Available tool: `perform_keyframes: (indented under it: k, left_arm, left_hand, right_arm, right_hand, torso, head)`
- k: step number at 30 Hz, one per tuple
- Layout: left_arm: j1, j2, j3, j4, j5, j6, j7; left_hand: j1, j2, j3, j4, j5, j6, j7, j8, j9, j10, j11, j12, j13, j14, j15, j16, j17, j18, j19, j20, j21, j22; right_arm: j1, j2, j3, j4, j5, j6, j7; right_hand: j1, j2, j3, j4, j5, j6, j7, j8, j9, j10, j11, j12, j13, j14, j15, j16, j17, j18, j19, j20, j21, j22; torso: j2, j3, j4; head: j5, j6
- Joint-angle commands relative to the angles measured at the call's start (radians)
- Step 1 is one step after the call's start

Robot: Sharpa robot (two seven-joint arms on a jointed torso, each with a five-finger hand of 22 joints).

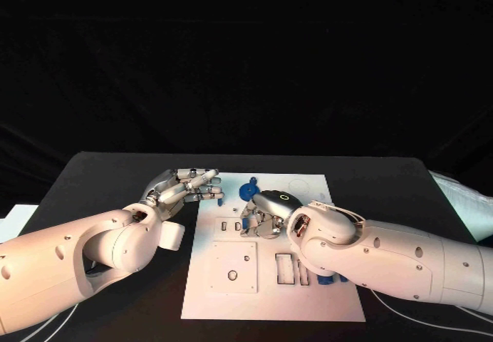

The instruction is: Assemble the parts on the task board

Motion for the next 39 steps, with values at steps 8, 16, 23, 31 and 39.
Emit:
perform_keyframes:
  k: [8,16,23,31,39]
  left_arm:
    - [0.0,0.003,0.0,-0.003,0.003,0.023,0.007]
    - [0.0,0.0,0.0,-0.004,-0.009,0.026,-0.027]
    - [0.01,-0.012,0.001,0.005,-0.163,0.048,-0.235]
    - [0.089,0.038,0.0,-0.029,-0.552,0.206,-0.717]
    - [0.143,0.144,-0.001,-0.098,-0.826,0.345,-0.972]
  left_hand:
    - [0.004,0.007,0.001,-0.006,-0.003,-0.005,0.002,-0.004,-0.001,-0.008,0.002,-0.006,-0.001,0.005,0.004,-0.006,0.002,0.02,0.009,0.001,-0.006,0.0]
    - [-0.002,0.011,0.003,-0.024,-0.003,-0.006,-0.007,-0.004,-0.001,-0.01,-0.007,-0.012,-0.004,0.066,-0.013,0.011,0.024,0.022,0.063,-0.015,0.01,0.009]
    - [-0.037,0.009,-0.009,-0.019,-0.006,0.058,-0.052,0.028,0.011,0.165,-0.073,0.077,0.041,0.301,-0.09,0.161,0.134,0.025,0.242,-0.088,0.116,0.058]
    - [-0.184,0.019,-0.092,0.128,-0.009,0.128,-0.12,0.124,0.055,0.246,-0.147,0.396,0.301,0.432,-0.159,1.24,1.167,-0.032,0.458,-0.183,0.65,0.54]
    - [-0.208,0.049,-0.2,0.222,-0.009,0.075,-0.151,0.333,0.197,0.161,-0.174,0.874,0.758,0.469,-0.184,1.413,1.387,-0.103,0.483,-0.199,1.199,1.169]
  right_arm:
    - [-0.004,-0.011,0.0,0.029,-0.016,-0.178,0.025]
    - [0.007,-0.065,0.01,0.098,0.015,-0.201,0.089]
    - [0.078,-0.201,0.019,0.187,0.325,-0.15,0.219]
    - [0.163,-0.325,0.02,0.186,0.71,-0.144,0.317]
    - [0.181,-0.364,0.02,0.171,0.851,-0.123,0.313]
  right_hand:
    - [0.006,-0.021,-0.034,0.015,0.009,-0.027,0.003,-0.005,-0.002,-0.024,0.003,-0.027,-0.022,0.068,0.009,-0.008,0.093,0.003,-0.006,0.008,-0.006,0.064]
    - [0.015,-0.025,-0.055,0.029,0.011,-0.042,0.007,-0.005,-0.003,-0.032,0.007,-0.036,-0.034,0.067,0.012,-0.01,0.091,0.003,-0.005,0.01,-0.006,0.064]
    - [0.038,-0.005,-0.063,0.042,0.023,-0.043,0.007,0.0,-0.001,-0.029,0.007,-0.025,-0.031,0.063,0.012,-0.024,0.072,0.007,-0.016,0.012,-0.014,0.049]
    - [0.1,0.043,-0.039,0.024,0.095,-0.032,0.008,0.005,0.0,-0.037,0.005,-0.031,-0.043,0.056,0.01,-0.047,0.045,0.014,-0.036,0.009,-0.032,0.018]
    - [0.109,0.053,-0.033,0.021,0.142,-0.026,0.008,0.006,0.0,-0.037,0.004,-0.03,-0.047,0.056,0.009,-0.052,0.04,0.015,-0.038,0.008,-0.036,0.013]
  torso:
    - [-0.001,0.0012,-0.0005]
    - [-0.004,0.002,0.0006]
    - [-0.017,0.0105,-0.0051]
    - [-0.034,0.0169,-0.0173]
    - [-0.042,0.0245,-0.0209]
  head:
    - [0.0,0.001]
    - [0.0,0.007]
    - [0.006,0.0]
    - [0.017,-0.009]
    - [0.023,-0.014]
